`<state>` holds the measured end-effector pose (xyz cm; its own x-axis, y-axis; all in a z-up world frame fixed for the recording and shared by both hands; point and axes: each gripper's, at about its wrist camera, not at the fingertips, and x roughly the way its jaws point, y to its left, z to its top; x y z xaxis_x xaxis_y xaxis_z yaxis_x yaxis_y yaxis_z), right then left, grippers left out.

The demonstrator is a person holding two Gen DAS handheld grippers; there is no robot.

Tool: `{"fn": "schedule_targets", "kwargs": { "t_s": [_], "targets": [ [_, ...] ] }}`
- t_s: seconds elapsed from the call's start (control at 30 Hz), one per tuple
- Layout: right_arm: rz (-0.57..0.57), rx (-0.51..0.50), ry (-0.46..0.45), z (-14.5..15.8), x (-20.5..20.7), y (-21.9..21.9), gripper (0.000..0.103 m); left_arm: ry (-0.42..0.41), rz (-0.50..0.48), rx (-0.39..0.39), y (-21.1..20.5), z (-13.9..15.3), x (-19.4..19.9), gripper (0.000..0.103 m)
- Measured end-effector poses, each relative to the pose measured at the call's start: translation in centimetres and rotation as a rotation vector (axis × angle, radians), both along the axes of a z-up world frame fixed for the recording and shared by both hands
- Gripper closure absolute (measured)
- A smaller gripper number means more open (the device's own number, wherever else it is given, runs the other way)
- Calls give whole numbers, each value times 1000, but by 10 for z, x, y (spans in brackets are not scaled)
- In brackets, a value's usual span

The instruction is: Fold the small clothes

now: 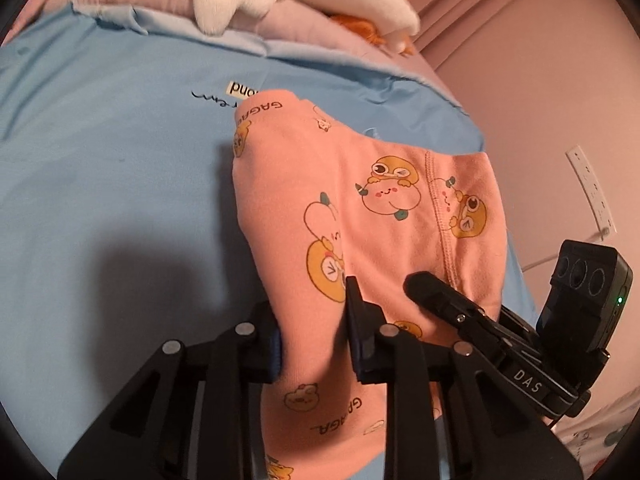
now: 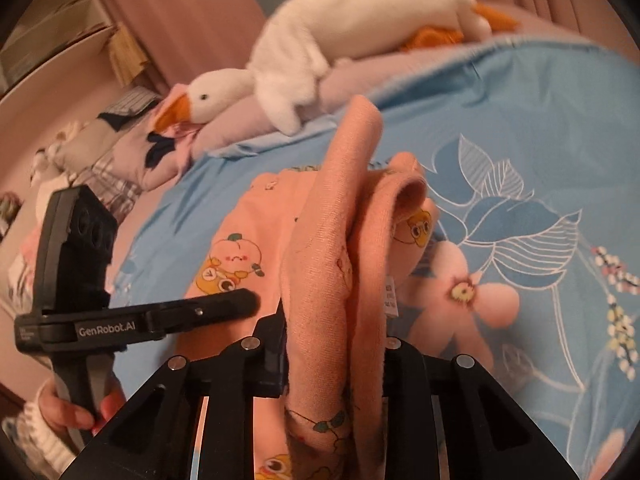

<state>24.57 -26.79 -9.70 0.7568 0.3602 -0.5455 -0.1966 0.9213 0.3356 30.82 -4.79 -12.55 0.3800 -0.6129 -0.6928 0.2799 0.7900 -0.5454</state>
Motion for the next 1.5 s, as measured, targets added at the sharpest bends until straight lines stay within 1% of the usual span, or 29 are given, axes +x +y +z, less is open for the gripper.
{"fn": "schedule_targets", "kwargs": {
  "t_s": [0.13,0.3,0.47,0.6,0.8,0.93,1.2,1.37,1.5],
  "targets": [
    [26,17,-23,9,-27,13,77,-11,14,-19,18,15,-28,78],
    [66,27,-52,21,-60,39,77,-56,29,23,37,33,-68,78],
    [99,28,-67,28,-90,59,77,-97,44,55,44,48,-107,78],
    [129,61,-66,31,-115,69,77,-109,58,51,56,52,-144,78],
    [168,49,-77,35,-157,92,77,-122,89,54,74,58,-192,77],
    [194,27,-104,42,-182,107,77,-138,109,61,84,68,-218,77],
    [252,-19,-171,62,-215,131,77,-223,150,67,108,95,-265,77],
    [279,-74,-229,75,-233,150,77,-256,177,50,123,106,-285,77],
    [303,-92,-261,80,-241,159,77,-292,197,57,134,115,-300,76]
  ]
}}
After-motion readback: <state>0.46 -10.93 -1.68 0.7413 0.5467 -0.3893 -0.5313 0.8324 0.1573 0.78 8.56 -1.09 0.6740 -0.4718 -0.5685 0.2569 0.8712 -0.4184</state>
